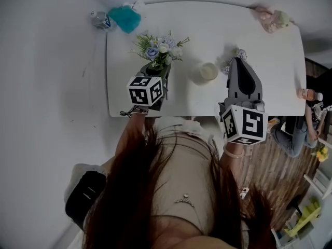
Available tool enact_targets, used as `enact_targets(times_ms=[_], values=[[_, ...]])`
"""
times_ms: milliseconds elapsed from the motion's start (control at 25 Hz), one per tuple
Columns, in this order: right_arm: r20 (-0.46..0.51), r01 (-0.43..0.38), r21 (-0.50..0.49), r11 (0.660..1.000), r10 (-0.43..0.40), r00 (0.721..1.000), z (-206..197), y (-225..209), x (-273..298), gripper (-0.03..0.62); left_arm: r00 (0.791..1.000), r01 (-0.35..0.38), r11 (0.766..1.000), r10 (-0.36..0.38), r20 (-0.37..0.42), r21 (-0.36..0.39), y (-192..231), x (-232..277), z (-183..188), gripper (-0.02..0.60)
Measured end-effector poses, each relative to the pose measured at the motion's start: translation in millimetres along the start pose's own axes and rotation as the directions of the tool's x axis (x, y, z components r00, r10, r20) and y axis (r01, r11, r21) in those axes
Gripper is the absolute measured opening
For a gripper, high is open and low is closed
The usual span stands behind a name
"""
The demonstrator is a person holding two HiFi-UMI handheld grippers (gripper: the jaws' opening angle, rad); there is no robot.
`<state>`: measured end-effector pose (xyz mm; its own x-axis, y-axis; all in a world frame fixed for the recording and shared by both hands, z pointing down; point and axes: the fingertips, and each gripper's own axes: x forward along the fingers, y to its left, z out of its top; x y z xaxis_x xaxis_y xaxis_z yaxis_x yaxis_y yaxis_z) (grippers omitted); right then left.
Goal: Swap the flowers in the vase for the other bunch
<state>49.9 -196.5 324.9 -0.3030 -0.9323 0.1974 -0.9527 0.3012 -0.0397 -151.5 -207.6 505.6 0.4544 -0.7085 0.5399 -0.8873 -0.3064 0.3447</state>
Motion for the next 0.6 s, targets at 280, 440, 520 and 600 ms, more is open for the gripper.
enact_targets(times_ms=[280, 440, 520, 600], values=[[-0.005, 0.018, -0.004, 1.0, -0.018, 1.0, -1.4, -0.7, -4.2, 0.028, 0.998, -0.023, 0.999, 0.021, -0.054, -0.039, 16.3, 14.0, -21.2, 0.089], [-0.006, 0.032, -0.004, 0.999, -0.032, 0.999, -2.0, -3.0, -6.9, 0.028, 0.995, -0.037, 0.997, 0.032, -0.093, -0.062, 24.7, 23.9, -34.1, 0.088], [-0.007, 0.038, -0.004, 0.999, -0.038, 0.999, -2.6, -4.0, -8.1, 0.028, 0.993, -0.043, 0.996, 0.035, -0.111, -0.077, 27.6, 27.8, -40.8, 0.089], [-0.007, 0.042, -0.005, 0.999, -0.043, 0.999, -3.0, -4.8, -9.5, 0.028, 0.991, -0.053, 0.995, 0.042, -0.125, -0.086, 30.5, 31.0, -47.0, 0.089]])
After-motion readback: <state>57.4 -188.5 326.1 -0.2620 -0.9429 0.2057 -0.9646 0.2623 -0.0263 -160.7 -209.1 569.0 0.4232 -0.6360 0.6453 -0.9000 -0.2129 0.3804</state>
